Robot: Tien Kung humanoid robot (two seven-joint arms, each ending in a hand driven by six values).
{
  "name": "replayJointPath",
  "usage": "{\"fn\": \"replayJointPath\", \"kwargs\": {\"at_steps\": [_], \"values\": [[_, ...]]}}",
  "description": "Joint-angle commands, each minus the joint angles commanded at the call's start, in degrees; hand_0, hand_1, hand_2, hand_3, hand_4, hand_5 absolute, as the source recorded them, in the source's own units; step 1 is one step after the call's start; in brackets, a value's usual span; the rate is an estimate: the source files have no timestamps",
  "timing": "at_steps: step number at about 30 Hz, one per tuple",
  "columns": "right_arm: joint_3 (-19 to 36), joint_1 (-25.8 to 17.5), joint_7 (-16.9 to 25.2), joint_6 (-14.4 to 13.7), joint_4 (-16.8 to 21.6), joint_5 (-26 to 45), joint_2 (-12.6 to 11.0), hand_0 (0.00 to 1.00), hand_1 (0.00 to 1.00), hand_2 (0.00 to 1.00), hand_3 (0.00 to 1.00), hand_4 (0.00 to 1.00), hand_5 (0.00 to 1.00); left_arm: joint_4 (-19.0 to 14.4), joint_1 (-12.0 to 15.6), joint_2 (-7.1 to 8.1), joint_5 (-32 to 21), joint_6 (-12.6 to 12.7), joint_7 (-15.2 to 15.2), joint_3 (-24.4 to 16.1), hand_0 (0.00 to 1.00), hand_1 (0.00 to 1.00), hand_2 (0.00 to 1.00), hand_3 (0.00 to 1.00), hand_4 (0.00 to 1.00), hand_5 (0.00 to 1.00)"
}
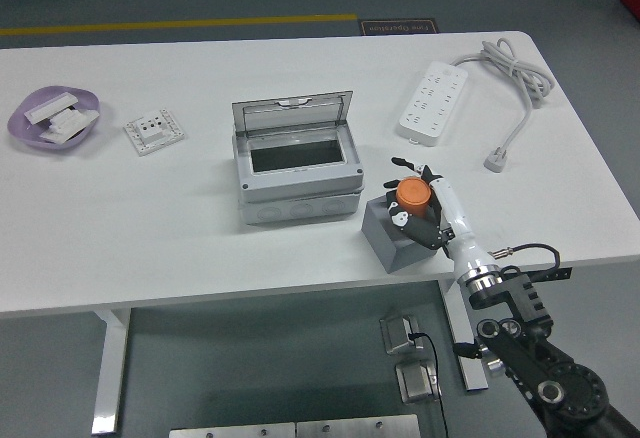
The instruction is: Pick up the cylinder from the cube,place it in the box,flap close box
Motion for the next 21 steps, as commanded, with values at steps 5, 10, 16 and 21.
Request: {"fn": "replayJointPath", "kwargs": {"at_steps": [5,10,16,21], "values": [[0.0,0.5,-0.1,-0.2,0.4,-0.1,-0.2,0.365,0.397,0.481,0.583,0.002,0.002,0.0,0.0,-0.03,-0.1,-0.1,-0.1,0.0,0.654,0.656,0.63,0.624,0.749,0.325],[0.1,1.8,-0.3,-0.5,1.3,-0.1,-0.7,0.343,0.335,0.418,0.521,0.002,0.002,0.0,-0.1,-0.03,-0.1,-0.2,-0.3,0.0,0.653,0.656,0.631,0.625,0.748,0.325],[-1.3,4.0,0.5,-0.8,1.8,2.2,-1.7,0.324,0.313,0.402,0.513,0.002,0.002,0.0,0.0,0.11,-0.2,-0.2,-0.2,0.0,0.652,0.656,0.63,0.625,0.749,0.326],[-3.6,7.1,0.1,-1.2,2.1,1.9,-2.2,0.334,0.311,0.401,0.517,0.002,0.002,0.0,0.0,0.19,0.1,-0.2,0.0,-0.4,0.651,0.656,0.629,0.624,0.748,0.325]]}}
